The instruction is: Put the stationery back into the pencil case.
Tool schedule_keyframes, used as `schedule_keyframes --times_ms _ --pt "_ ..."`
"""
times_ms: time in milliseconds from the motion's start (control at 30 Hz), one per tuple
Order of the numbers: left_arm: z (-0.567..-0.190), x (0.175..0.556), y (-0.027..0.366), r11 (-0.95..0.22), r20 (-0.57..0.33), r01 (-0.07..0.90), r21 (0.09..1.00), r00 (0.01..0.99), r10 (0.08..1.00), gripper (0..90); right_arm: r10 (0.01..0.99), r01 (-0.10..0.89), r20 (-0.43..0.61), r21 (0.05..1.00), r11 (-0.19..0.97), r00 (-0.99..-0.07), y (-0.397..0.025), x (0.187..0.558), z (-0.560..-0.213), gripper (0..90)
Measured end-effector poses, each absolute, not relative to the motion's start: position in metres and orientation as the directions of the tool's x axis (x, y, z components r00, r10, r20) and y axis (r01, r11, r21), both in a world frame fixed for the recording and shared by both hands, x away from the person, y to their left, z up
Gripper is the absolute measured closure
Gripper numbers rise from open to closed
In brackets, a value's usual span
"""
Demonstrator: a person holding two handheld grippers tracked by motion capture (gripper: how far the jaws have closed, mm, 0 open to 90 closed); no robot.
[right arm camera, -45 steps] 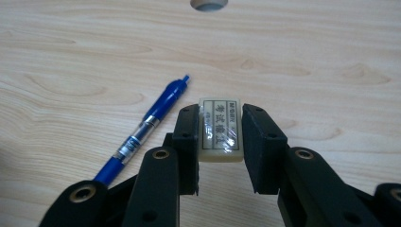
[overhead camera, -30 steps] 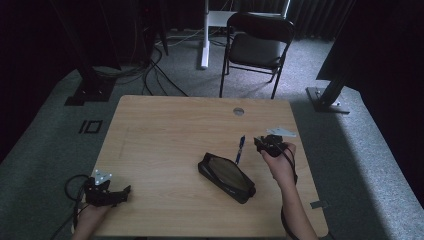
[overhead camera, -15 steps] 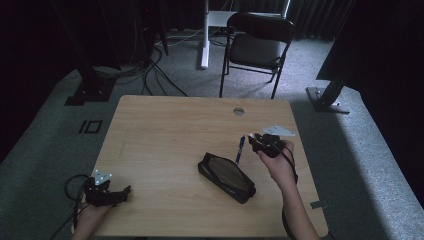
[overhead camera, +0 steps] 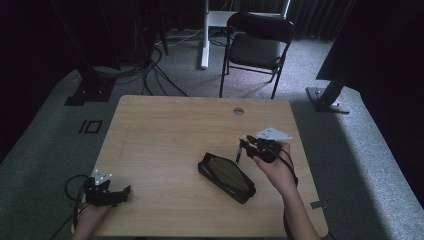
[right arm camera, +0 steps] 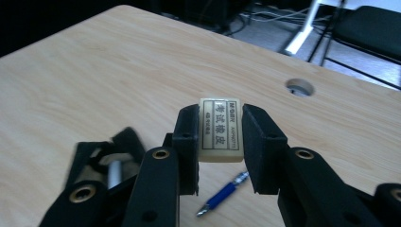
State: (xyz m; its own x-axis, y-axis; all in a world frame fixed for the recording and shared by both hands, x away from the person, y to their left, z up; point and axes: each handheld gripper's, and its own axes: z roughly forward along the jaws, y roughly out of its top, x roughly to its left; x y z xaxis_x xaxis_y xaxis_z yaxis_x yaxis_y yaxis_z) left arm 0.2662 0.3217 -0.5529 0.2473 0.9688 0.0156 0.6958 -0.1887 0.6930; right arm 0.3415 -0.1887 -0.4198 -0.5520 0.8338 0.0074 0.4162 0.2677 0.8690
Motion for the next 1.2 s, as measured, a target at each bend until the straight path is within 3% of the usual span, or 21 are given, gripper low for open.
schedule_keyframes --times_ms 667,1200 --pt "-0.553 0.266 0.322 -0.189 0.016 0.697 0.692 0.248 0.969 0.3 0.689 0.366 -0.006 0.844 0.393 -0.725 -0.166 0.324 -0.418 68.3" --pt "-0.553 0.266 0.322 -0.187 0.015 0.696 0.693 0.246 0.969 0.3 0.638 0.404 0.022 0.790 0.460 -0.769 -0.150 0.322 -0.431 68.4"
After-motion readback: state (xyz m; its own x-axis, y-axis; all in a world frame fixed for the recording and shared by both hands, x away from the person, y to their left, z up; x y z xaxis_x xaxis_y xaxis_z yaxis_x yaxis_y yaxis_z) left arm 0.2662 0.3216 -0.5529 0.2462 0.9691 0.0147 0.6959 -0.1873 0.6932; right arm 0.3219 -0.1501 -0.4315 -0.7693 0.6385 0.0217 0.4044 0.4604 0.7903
